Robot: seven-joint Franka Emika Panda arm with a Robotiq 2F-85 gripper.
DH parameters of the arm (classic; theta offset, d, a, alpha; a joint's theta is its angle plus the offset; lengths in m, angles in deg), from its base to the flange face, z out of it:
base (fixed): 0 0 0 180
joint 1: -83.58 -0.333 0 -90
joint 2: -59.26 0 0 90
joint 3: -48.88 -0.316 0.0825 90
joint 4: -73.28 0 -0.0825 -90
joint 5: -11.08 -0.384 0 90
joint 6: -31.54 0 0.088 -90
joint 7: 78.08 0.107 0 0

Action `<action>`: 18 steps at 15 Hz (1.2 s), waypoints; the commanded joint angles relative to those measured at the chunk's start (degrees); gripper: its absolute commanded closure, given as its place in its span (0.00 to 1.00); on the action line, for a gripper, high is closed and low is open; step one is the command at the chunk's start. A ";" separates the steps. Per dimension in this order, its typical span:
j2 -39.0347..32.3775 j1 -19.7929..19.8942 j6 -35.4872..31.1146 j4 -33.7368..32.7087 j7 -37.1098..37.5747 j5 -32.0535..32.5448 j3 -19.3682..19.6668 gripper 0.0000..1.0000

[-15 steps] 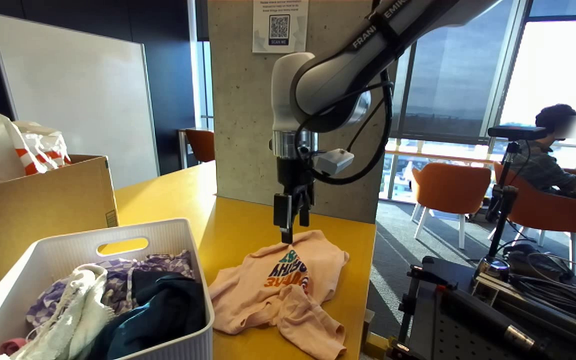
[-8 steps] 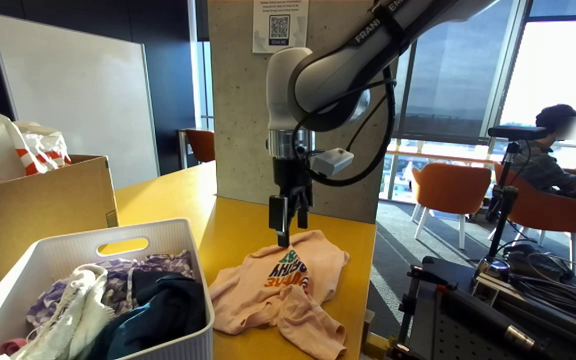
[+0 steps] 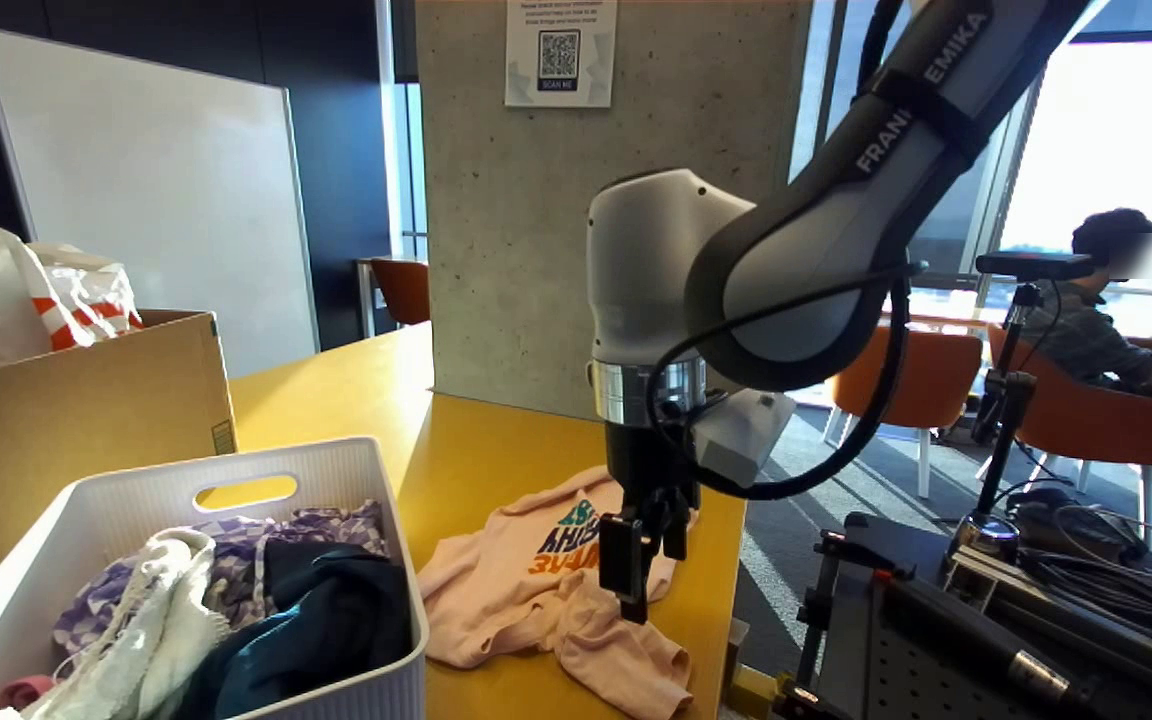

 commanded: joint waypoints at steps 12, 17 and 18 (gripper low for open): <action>-17.43 -1.34 -21.90 -6.17 0.08 0.63 2.18 0.00; -21.41 -2.17 -22.29 -8.48 -0.94 -1.09 1.41 0.00; -21.98 -2.14 -22.44 -8.64 -1.14 -1.38 1.09 0.00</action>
